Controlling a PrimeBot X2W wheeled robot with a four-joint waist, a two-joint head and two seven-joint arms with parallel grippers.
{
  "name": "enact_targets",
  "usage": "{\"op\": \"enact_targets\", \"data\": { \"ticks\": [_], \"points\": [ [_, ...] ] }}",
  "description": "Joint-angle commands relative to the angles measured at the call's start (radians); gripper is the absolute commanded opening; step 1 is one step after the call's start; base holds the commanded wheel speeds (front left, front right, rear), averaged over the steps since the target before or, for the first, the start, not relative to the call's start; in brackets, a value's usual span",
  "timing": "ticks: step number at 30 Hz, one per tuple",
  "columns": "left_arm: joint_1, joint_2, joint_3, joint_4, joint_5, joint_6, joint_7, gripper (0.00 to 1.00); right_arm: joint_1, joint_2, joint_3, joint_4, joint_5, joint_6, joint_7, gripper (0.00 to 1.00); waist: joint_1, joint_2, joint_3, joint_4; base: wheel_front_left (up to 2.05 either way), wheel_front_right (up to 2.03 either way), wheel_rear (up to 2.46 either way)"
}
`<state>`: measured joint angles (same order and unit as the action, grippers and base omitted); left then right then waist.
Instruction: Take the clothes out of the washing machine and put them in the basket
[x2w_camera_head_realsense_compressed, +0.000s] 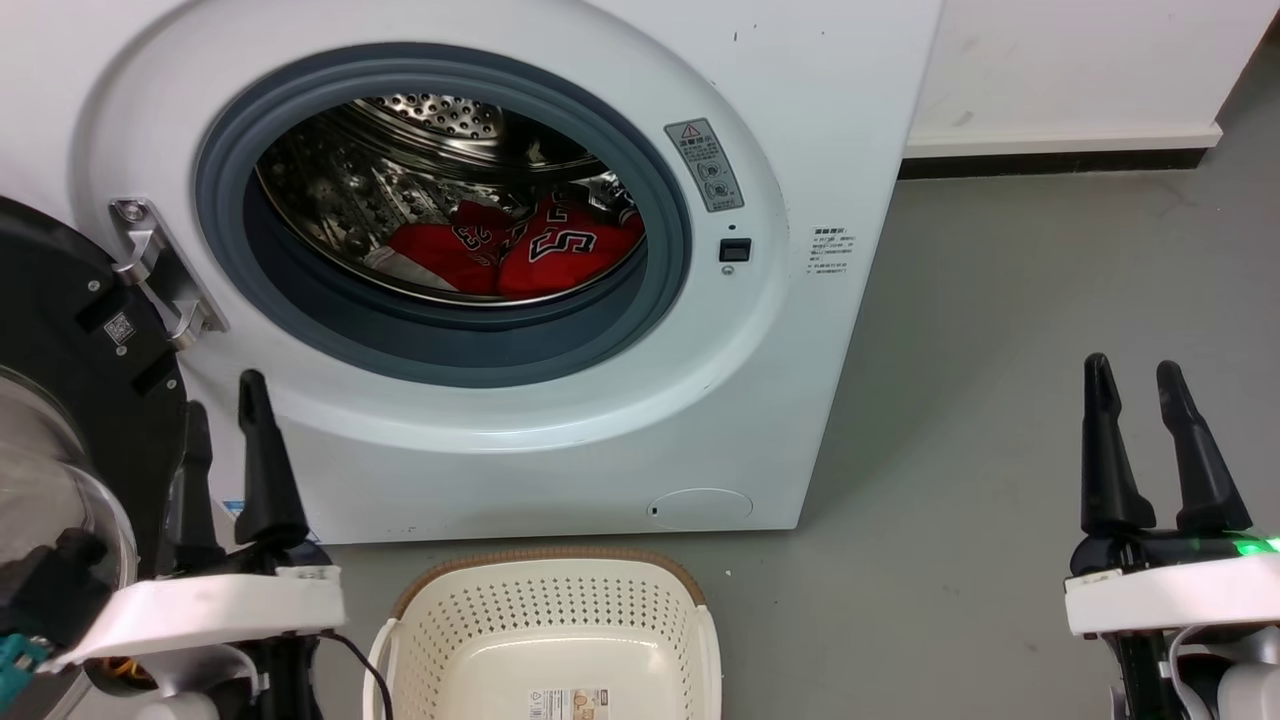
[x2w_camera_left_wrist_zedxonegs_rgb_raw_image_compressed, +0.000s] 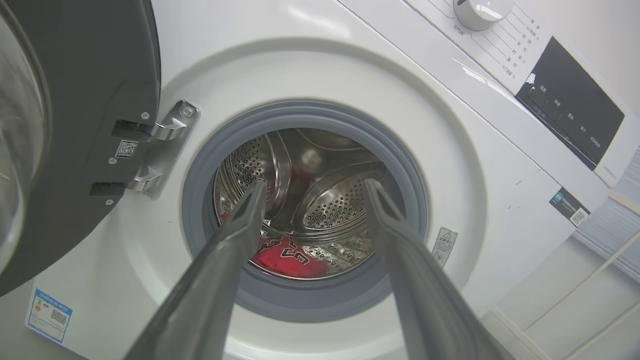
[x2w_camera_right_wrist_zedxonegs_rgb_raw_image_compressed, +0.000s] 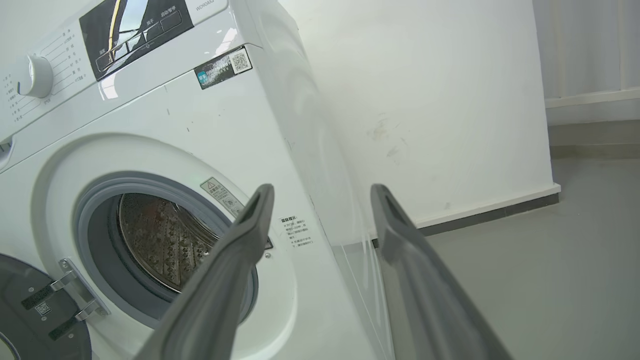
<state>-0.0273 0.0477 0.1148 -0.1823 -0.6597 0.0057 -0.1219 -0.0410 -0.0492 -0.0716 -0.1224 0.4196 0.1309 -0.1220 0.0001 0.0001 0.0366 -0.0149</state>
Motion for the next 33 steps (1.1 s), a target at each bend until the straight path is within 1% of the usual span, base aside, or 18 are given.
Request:
{"op": "enact_targets", "data": {
  "ticks": [1,4,8,11,14,17,22,24,27,31,33],
  "points": [
    [-0.004,0.003,-0.007,-0.024,0.027,0.004,-0.007,1.0,-0.011,-0.002,0.002,-0.018,-0.025,0.0,-0.006,1.0,0.0,-0.0001,0.0,0.0,0.0,0.0,0.0],
    [0.005,0.003,-0.044,-0.042,0.092,0.027,-0.016,1.0,-0.003,-0.002,0.01,-0.023,-0.077,0.0,-0.015,1.0,0.0,-0.0001,-0.001,-0.003,0.0,0.0,0.0],
    [0.015,0.005,-0.084,-0.054,0.174,0.042,-0.026,1.0,0.009,-0.002,0.023,-0.026,-0.146,0.0,-0.025,1.0,0.0,-0.0001,-0.002,-0.005,0.0,0.0,0.0],
    [0.024,0.022,-0.117,-0.048,0.231,0.068,-0.034,1.0,0.017,-0.002,0.034,-0.022,-0.193,0.0,-0.033,1.0,0.0,-0.0001,-0.004,-0.007,0.0,0.0,0.0],
    [0.031,0.039,-0.151,-0.039,0.267,0.1,-0.042,1.0,0.019,-0.002,0.034,-0.027,-0.232,0.0,-0.041,1.0,0.0,-0.0001,-0.004,-0.009,0.0,0.0,0.0],
    [0.036,0.051,-0.178,-0.03,0.293,0.141,-0.049,1.0,0.027,-0.002,0.035,-0.029,-0.276,0.0,-0.049,1.0,0.0,-0.0001,-0.005,-0.01,0.0,0.0,0.0],
    [0.046,0.067,-0.209,-0.021,0.323,0.173,-0.061,1.0,0.041,-0.002,0.034,-0.024,-0.337,0.0,-0.061,1.0,0.0,-0.0001,-0.006,-0.013,0.0,0.0,0.0],
    [0.051,0.066,-0.214,-0.012,0.328,0.175,-0.066,1.0,0.041,-0.002,0.034,-0.021,-0.352,0.0,-0.065,1.0,0.0,-0.0001,-0.004,-0.015,0.0,0.0,0.0],
    [0.055,0.072,-0.223,0.005,0.353,0.163,-0.072,1.0,0.044,-0.002,0.04,-0.022,-0.388,0.0,-0.073,1.0,0.0,-0.0001,-0.001,-0.016,0.0,0.0,0.0],
    [0.054,0.082,-0.243,0.029,0.399,0.154,-0.081,1.0,0.048,-0.001,0.042,-0.022,-0.426,0.0,-0.082,1.0,0.0,-0.0001,0.005,-0.017,0.0,0.0,0.0],
    [0.049,0.099,-0.263,0.034,0.439,0.156,-0.086,1.0,0.049,-0.002,0.043,-0.022,-0.445,0.0,-0.085,1.0,0.0,-0.0001,0.006,-0.018,0.0,0.0,0.0]
  ]
}}
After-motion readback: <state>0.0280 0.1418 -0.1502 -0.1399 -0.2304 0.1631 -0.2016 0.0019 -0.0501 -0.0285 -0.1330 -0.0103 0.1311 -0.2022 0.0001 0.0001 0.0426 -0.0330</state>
